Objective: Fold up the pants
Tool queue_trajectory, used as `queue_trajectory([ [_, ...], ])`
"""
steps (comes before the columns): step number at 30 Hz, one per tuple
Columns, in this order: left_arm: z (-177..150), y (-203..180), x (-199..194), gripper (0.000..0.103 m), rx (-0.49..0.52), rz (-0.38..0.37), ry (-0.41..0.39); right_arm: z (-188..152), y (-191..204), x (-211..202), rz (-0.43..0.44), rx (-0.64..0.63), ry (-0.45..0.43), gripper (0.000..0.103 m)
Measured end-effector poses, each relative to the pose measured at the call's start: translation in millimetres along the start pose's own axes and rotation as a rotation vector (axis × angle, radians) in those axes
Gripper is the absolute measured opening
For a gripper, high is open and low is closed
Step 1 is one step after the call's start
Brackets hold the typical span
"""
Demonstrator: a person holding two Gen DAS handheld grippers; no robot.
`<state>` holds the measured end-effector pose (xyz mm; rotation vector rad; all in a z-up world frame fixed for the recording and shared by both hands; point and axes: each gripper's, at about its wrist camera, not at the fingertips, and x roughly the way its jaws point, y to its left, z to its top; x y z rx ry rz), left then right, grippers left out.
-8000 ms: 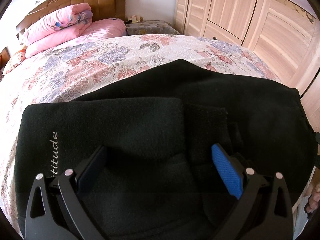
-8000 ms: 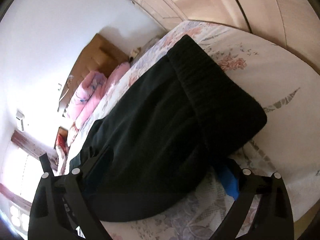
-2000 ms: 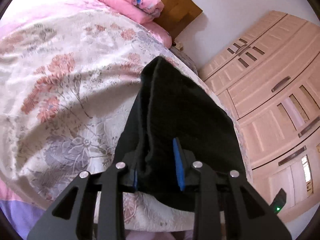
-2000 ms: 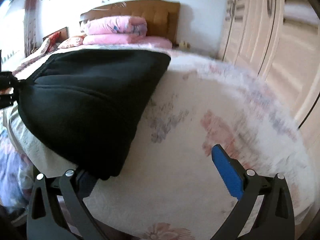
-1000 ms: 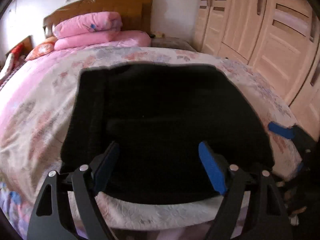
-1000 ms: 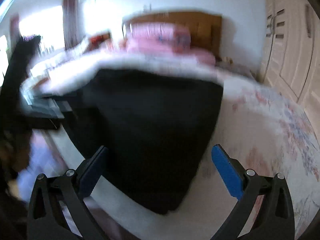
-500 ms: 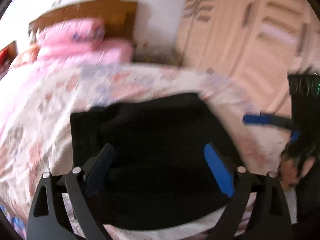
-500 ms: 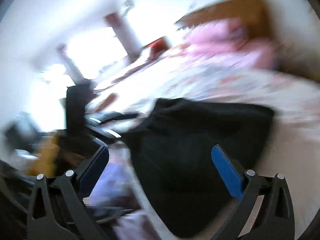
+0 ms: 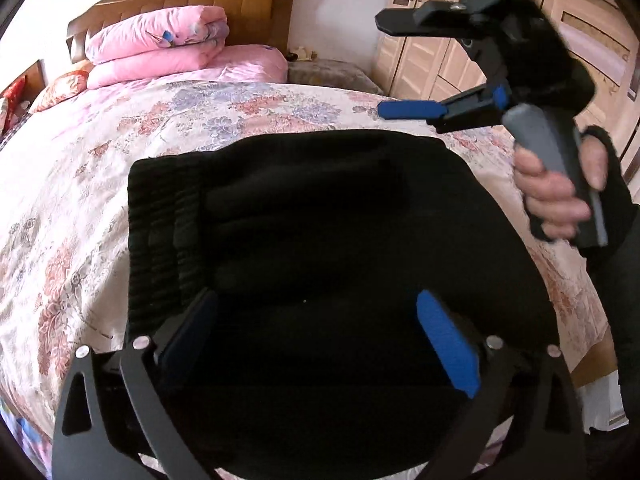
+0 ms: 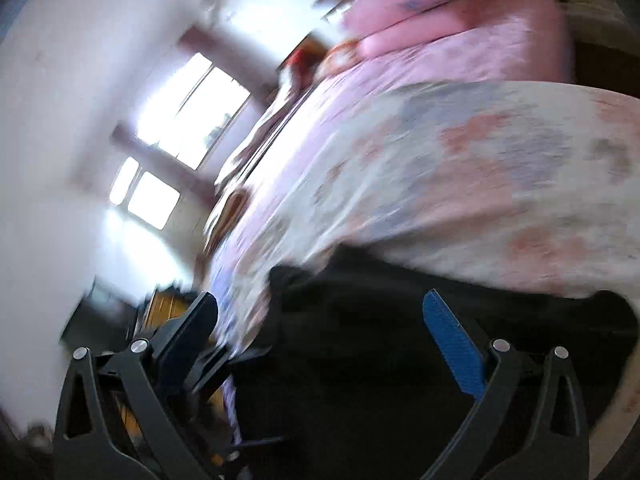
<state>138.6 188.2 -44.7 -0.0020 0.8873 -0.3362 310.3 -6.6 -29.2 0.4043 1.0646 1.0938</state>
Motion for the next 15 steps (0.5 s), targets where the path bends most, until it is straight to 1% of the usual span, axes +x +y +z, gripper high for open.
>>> queue_trajectory([
  [1, -0.6, 0.0, -0.5, 0.101, -0.003, -0.001, -0.004, -6.1, 6.5, 13.2, 0.023, -0.012, 0.062, 0.099],
  [2, -0.4, 0.6, 0.6, 0.101, -0.005, -0.002, -0.007, -8.0, 6.3, 25.4, 0.029, -0.020, 0.118, 0.099],
  [3, -0.3, 0.1, 1.1, 0.101, -0.005, 0.001, -0.009, -9.3, 3.4, 44.1, -0.026, -0.021, 0.169, 0.099],
  [4, 0.0, -0.6, 1.6, 0.101, -0.003, 0.005, -0.010, -6.1, -6.0, 56.0, -0.068, 0.003, 0.198, 0.099],
  [5, 0.2, -2.1, 2.0, 0.101, 0.005, 0.012, -0.009, 3.3, -17.1, 62.8, -0.070, 0.045, 0.203, 0.098],
  [6, 1.2, -3.1, 2.6, 0.101, 0.010, 0.018, -0.004, 12.4, -19.2, 57.5, -0.072, 0.057, 0.168, 0.098],
  [7, 2.9, -3.8, 3.5, 0.101, 0.011, 0.020, 0.000, 25.6, -17.8, 43.2, -0.130, 0.063, 0.082, 0.099],
  [8, 4.2, -4.4, 0.7, 0.101, 0.010, 0.019, 0.004, 35.5, -14.6, 22.7, -0.225, 0.067, -0.027, 0.099],
  [9, 6.1, -4.7, -3.6, 0.101, 0.006, 0.013, 0.005, 39.7, -15.2, 3.7, -0.264, 0.079, -0.085, 0.099],
  [10, 9.0, -4.8, -9.0, 0.101, -0.003, 0.007, 0.003, 41.7, -12.9, -12.6, -0.262, 0.091, -0.133, 0.099],
  [11, 14.8, -5.1, -18.6, 0.101, -0.015, -0.001, -0.013, 36.5, -6.3, -33.1, -0.234, 0.083, -0.175, 0.099],
  [13, 28.7, -5.4, -36.1, 0.101, -0.015, -0.039, -0.067, 18.9, 5.1, -61.9, -0.241, 0.039, -0.225, 0.099],
  [14, 36.3, -4.4, -39.7, 0.101, -0.020, -0.056, -0.079, 5.2, 7.5, -76.7, -0.223, 0.028, -0.245, 0.099],
  [15, 43.5, -3.3, -40.6, 0.101, -0.029, -0.072, -0.084, -3.6, 6.5, -84.6, -0.184, 0.036, -0.257, 0.099],
])
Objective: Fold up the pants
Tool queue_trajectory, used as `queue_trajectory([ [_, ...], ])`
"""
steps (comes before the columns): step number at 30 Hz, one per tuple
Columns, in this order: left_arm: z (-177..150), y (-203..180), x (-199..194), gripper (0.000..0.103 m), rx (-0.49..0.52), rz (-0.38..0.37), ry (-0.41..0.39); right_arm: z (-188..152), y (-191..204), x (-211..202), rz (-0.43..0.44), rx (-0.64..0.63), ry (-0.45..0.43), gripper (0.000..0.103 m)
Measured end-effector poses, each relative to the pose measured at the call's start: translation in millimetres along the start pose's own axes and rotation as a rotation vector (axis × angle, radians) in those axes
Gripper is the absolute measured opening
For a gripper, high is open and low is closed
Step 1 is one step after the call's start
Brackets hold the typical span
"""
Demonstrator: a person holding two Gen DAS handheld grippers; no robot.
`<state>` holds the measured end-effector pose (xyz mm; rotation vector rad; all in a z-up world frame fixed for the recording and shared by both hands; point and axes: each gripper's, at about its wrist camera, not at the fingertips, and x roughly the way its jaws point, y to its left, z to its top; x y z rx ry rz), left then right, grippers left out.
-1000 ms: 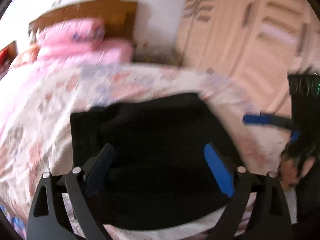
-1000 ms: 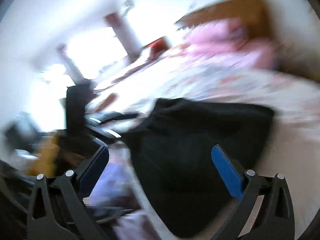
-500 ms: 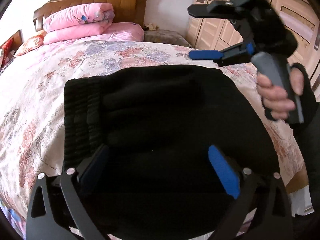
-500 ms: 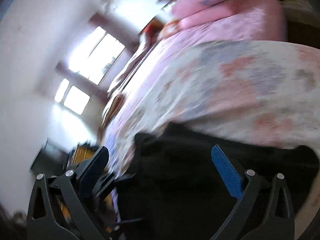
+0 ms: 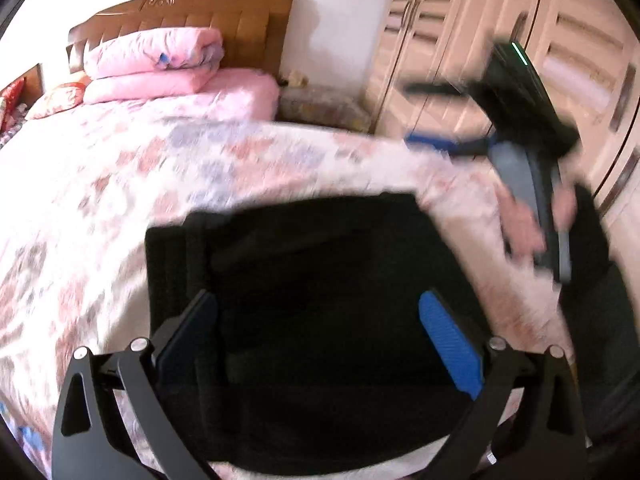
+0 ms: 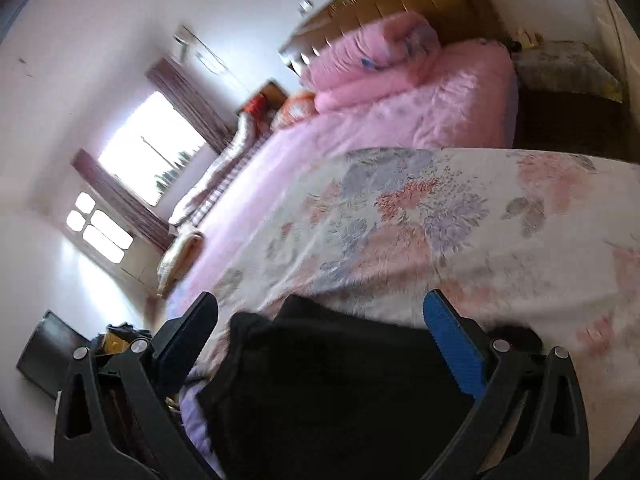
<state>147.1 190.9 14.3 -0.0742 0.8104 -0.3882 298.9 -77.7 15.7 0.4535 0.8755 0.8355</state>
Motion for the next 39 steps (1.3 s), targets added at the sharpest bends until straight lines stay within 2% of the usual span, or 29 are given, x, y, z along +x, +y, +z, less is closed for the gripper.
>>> queue_trajectory([
  [3, 25.1, 6.2, 23.5, 0.101, -0.022, -0.012, 0.054, -27.1, -31.6, -19.9, 0.135, 0.100, 0.021, 0.099],
  [4, 28.4, 8.1, 33.1, 0.101, -0.026, -0.001, 0.075, -33.9, -36.0, -18.4, 0.134, 0.113, 0.047, 0.099],
  [7, 27.5, 21.9, 74.8, 0.101, -0.062, 0.100, 0.198, -45.5, -59.2, 10.3, 0.081, 0.151, 0.147, 0.099],
  [8, 22.6, 26.6, 85.4, 0.101, -0.067, 0.107, 0.220, -45.6, -66.3, 18.9, 0.057, 0.148, 0.156, 0.099],
  [11, 15.2, 23.8, 88.6, 0.101, -0.033, 0.134, 0.212, -35.3, -83.1, 25.8, -0.080, 0.148, 0.102, 0.098],
  [13, 14.3, 21.5, 90.1, 0.101, -0.019, 0.155, 0.215, -24.3, -79.4, 20.5, -0.049, 0.171, 0.047, 0.099],
  [15, 12.9, 21.3, 91.3, 0.101, -0.013, 0.165, 0.214, -21.2, -63.9, 15.2, -0.041, 0.122, 0.023, 0.099],
  [17, 11.5, 19.6, 91.9, 0.101, -0.004, 0.179, 0.208, -26.3, -49.5, 14.8, 0.010, 0.087, 0.035, 0.099],
  [19, 10.6, 17.9, 93.3, 0.101, 0.006, 0.193, 0.200, -35.9, -40.3, 21.7, 0.063, 0.045, 0.103, 0.099],
  [21, 9.8, 16.8, 94.0, 0.101, 0.017, 0.202, 0.194, -43.0, -48.1, 32.6, -0.014, 0.012, 0.175, 0.099],
  [22, 9.6, 16.7, 93.9, 0.101, 0.020, 0.200, 0.193, -42.6, -58.4, 40.9, -0.100, 0.024, 0.198, 0.098],
  [23, 9.9, 17.0, 93.7, 0.101, 0.019, 0.198, 0.191, -38.4, -64.3, 41.1, -0.137, 0.033, 0.177, 0.098],
  [24, 10.2, 17.9, 93.6, 0.101, 0.017, 0.197, 0.191, -33.6, -65.8, 36.9, -0.128, 0.054, 0.142, 0.098],
  [26, 10.0, 19.3, 92.0, 0.101, 0.008, 0.191, 0.186, -22.8, -56.2, 14.3, -0.181, 0.091, 0.016, 0.099],
  [27, 9.6, 18.5, 87.9, 0.101, 0.003, 0.193, 0.175, -21.0, -48.6, 5.0, -0.193, 0.086, -0.020, 0.099],
  [29, 7.8, 9.9, 69.7, 0.101, -0.015, 0.186, 0.153, -29.0, -18.4, -17.9, -0.155, 0.050, -0.083, 0.099],
  [31, 3.1, -6.8, 43.0, 0.101, 0.008, 0.140, 0.101, -51.8, 13.7, -31.9, -0.156, -0.026, -0.080, 0.099],
  [33, -14.0, -25.5, 17.2, 0.101, 0.065, 0.143, 0.059, -87.9, 45.0, -47.5, -0.232, -0.136, -0.078, 0.099],
  [35, -36.5, -32.1, 14.0, 0.101, 0.098, 0.159, 0.078, -126.2, 66.7, -49.3, -0.332, -0.220, -0.068, 0.099],
  [37, -57.6, -30.5, 23.9, 0.102, 0.117, 0.218, 0.101, -159.5, 71.4, -43.1, -0.415, -0.247, -0.050, 0.099],
  [39, -68.0, -29.1, 22.0, 0.102, 0.132, 0.217, 0.036, -182.4, 62.1, -24.5, -0.484, -0.245, 0.003, 0.099],
])
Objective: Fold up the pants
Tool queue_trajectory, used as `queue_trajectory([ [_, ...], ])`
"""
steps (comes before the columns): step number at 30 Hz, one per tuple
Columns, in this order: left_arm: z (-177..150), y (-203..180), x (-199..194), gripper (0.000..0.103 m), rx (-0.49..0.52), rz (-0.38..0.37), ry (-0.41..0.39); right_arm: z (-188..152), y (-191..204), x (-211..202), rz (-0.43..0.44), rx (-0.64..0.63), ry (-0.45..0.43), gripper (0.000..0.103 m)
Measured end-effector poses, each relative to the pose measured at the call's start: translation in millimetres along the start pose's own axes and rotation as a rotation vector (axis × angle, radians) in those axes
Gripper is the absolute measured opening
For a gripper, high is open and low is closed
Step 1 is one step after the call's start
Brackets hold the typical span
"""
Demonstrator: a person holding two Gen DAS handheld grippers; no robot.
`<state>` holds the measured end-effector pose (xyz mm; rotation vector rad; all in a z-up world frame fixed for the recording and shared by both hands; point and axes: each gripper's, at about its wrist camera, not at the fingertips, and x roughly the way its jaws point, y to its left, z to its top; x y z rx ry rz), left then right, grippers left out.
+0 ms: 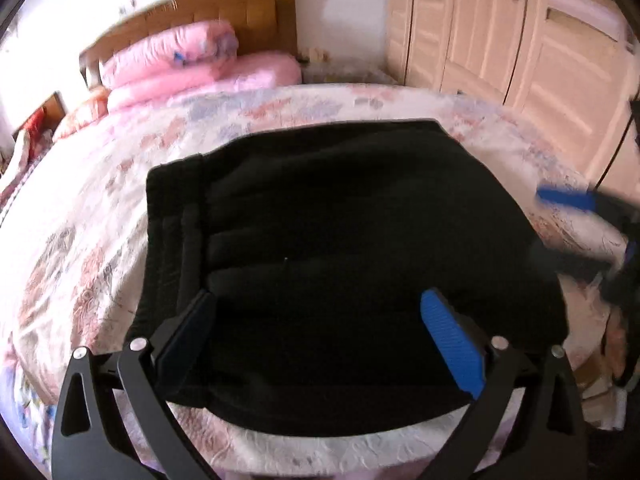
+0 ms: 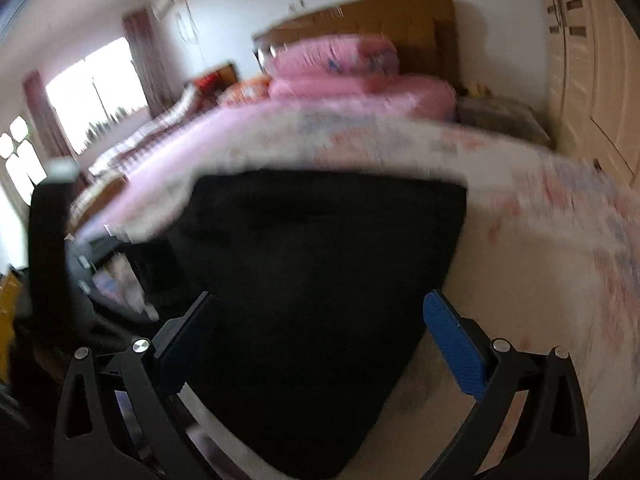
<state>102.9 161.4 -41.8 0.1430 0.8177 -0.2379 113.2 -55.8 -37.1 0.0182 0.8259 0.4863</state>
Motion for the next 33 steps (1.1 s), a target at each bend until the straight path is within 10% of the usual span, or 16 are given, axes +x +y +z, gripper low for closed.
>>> queue_trajectory([
  [18, -31.8, -0.2, -24.1, 0.101, 0.018, 0.065, -0.094, -44.7, 18.3, -5.9, -0.185, -0.014, -0.063, 0.099],
  [33, -40.2, -9.9, -13.3, 0.102, 0.080, 0.142, -0.110, -61.1, -1.6, 11.5, -0.094, 0.080, -0.042, 0.099],
])
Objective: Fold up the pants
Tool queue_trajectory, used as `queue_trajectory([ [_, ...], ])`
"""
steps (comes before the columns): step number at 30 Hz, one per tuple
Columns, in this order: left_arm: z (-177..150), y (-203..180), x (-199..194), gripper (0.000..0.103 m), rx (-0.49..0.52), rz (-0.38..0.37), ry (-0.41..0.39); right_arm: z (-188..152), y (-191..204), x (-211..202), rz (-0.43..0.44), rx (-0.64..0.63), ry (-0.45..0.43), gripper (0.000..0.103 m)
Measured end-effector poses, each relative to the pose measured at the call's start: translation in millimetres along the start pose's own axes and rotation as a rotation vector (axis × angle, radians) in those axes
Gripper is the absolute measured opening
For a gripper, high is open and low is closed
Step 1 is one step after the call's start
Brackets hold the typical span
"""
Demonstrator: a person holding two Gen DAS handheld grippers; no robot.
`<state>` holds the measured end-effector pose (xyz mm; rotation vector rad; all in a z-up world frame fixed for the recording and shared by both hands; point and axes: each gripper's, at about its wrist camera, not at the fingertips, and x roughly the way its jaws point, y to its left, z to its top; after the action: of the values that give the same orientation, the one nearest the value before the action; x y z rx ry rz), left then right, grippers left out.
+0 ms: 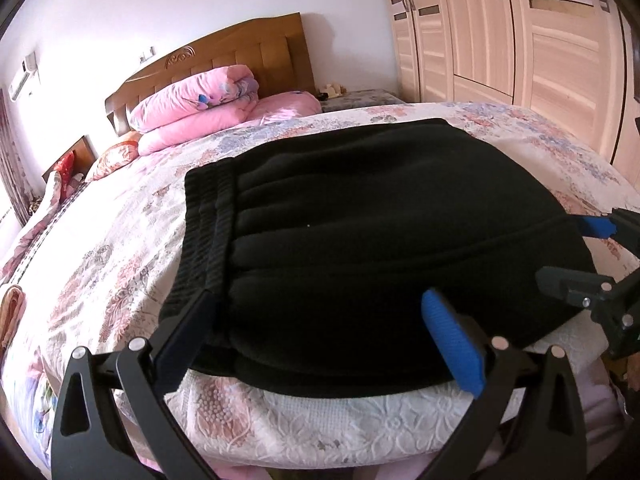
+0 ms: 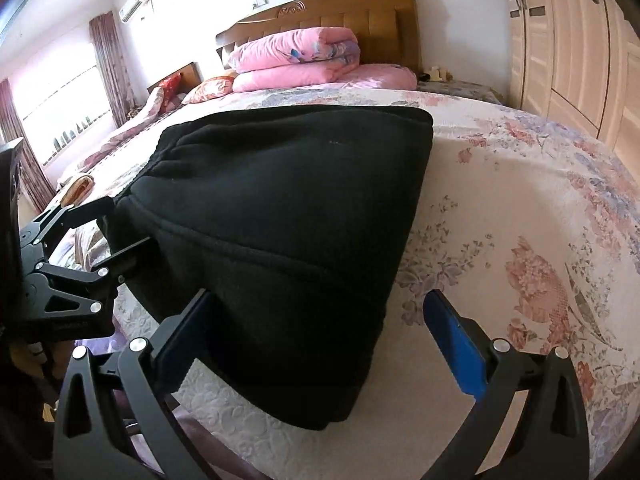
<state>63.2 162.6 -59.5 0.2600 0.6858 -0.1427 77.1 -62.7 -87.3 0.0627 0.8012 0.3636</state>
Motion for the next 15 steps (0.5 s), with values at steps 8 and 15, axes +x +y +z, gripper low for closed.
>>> queue_trajectory([
  [8, -1.6, -0.4, 0.0, 0.102, -0.007, 0.000, -0.003, -9.1, -1.4, 8.7, 0.037, 0.018, 0.040, 0.099],
  [15, 1.8, 24.9, -55.4, 0.102, -0.185, 0.017, -0.104, 13.0, 11.8, -45.2, -0.039, -0.016, 0.045, 0.099],
])
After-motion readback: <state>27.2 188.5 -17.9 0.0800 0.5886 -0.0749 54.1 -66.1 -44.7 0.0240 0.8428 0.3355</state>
